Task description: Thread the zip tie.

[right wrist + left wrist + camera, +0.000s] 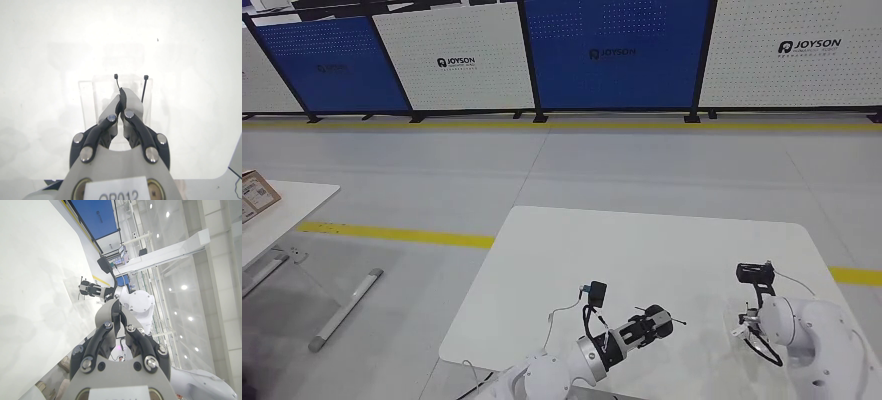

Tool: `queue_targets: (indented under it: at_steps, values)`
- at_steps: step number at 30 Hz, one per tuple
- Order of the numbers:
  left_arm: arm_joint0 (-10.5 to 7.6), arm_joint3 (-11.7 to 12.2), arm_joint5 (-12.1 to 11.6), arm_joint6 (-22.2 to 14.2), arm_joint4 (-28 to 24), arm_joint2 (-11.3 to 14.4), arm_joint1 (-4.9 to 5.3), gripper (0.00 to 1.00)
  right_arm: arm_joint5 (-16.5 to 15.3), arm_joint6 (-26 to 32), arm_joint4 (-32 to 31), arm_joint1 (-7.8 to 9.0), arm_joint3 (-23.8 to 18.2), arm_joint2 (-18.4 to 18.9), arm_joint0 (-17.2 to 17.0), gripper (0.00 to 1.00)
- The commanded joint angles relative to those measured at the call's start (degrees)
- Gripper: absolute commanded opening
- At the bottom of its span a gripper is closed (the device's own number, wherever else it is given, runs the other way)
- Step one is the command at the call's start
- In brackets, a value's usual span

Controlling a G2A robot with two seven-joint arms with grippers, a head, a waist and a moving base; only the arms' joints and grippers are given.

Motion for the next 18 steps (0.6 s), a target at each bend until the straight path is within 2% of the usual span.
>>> queue_targets:
  at_steps: [1, 6, 11, 13, 15, 18]
  values:
    - [0.0, 0.0, 0.0, 0.0, 0.0, 0.0, 0.0, 0.0, -0.3, 0.0, -0.2, 0.04, -1.0, 0.2, -0.5, 0.0]
    - [0.0, 0.0, 0.0, 0.0, 0.0, 0.0, 0.0, 0.0, -0.6, -0.5, -0.9, 0.32, -5.8, 1.7, -3.5, 0.0]
    - [0.0, 0.0, 0.0, 0.0, 0.0, 0.0, 0.0, 0.0, -0.1, -2.7, -0.9, 0.75, -13.7, 4.9, -9.0, 0.0]
    - [0.0, 0.0, 0.0, 0.0, 0.0, 0.0, 0.0, 0.0, 0.2, -4.6, -0.5, 0.89, -16.7, 6.4, -11.4, 0.0]
    - [0.0, 0.0, 0.0, 0.0, 0.0, 0.0, 0.0, 0.0, 0.7, -8.7, 0.0, 0.99, -20.2, 8.3, -14.3, 0.0]
    - [0.0, 0.0, 0.0, 0.0, 0.0, 0.0, 0.0, 0.0, 1.1, -15.5, 2.2, 0.98, -23.4, 10.8, -18.4, 0.0]
